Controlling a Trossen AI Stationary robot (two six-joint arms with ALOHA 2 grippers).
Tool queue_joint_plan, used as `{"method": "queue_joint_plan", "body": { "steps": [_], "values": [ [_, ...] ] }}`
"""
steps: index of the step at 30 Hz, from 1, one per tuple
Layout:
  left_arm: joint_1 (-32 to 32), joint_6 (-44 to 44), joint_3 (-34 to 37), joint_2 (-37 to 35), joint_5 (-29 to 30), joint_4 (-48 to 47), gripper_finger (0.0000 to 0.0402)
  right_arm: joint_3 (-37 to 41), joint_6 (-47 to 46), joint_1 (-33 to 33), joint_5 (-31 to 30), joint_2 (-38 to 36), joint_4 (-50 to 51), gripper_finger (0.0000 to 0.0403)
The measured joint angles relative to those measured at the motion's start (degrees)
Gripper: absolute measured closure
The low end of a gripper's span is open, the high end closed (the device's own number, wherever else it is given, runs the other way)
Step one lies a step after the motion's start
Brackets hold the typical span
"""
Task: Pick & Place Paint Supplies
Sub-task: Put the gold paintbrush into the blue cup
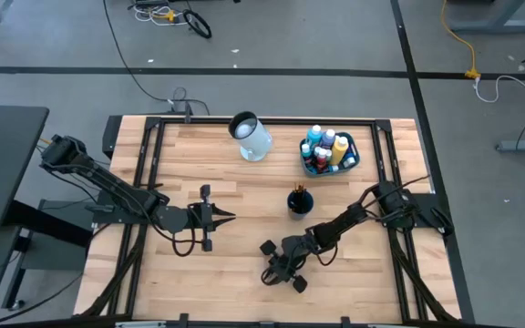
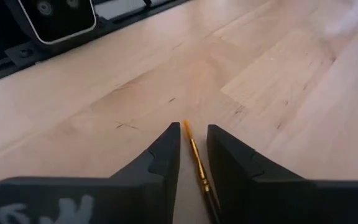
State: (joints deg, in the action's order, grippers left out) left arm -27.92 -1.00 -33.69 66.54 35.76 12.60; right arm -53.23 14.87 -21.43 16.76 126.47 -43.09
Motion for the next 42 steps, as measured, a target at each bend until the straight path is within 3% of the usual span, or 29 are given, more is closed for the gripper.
{"method": "queue_joint_plan", "body": {
  "steps": [6, 13, 17, 23, 35, 42],
  "values": [
    [-0.01, 0.17, 0.00, 0.00, 0.00, 0.25, 0.0360, 0.30, -1.22, 0.84, 5.14, 3.07, -5.73, 0.0322],
    [0.00, 0.46, 0.00, 0.00, 0.32, 0.30, 0.0360, 0.00, -0.53, 2.61, 7.43, 3.33, -5.50, 0.0389],
    [0.00, 0.55, 0.00, 0.00, 0.20, 0.29, 0.0360, 0.16, -0.86, 2.67, 7.58, 3.40, -6.98, 0.0391],
    [-0.01, 0.57, 0.00, 0.00, 0.18, 0.32, 0.0360, 0.88, -10.50, 2.78, 9.63, 1.99, -12.68, 0.0398],
    [0.00, 0.55, 0.00, 0.00, 0.18, 0.65, 0.0360, 0.48, -12.37, 2.84, 7.82, -17.04, -15.75, 0.0401],
    [-0.01, -0.13, 0.00, 0.00, 0.06, 0.62, 0.0360, 0.52, -4.53, 2.86, 2.18, -29.27, -13.31, 0.0402]
  ]
}}
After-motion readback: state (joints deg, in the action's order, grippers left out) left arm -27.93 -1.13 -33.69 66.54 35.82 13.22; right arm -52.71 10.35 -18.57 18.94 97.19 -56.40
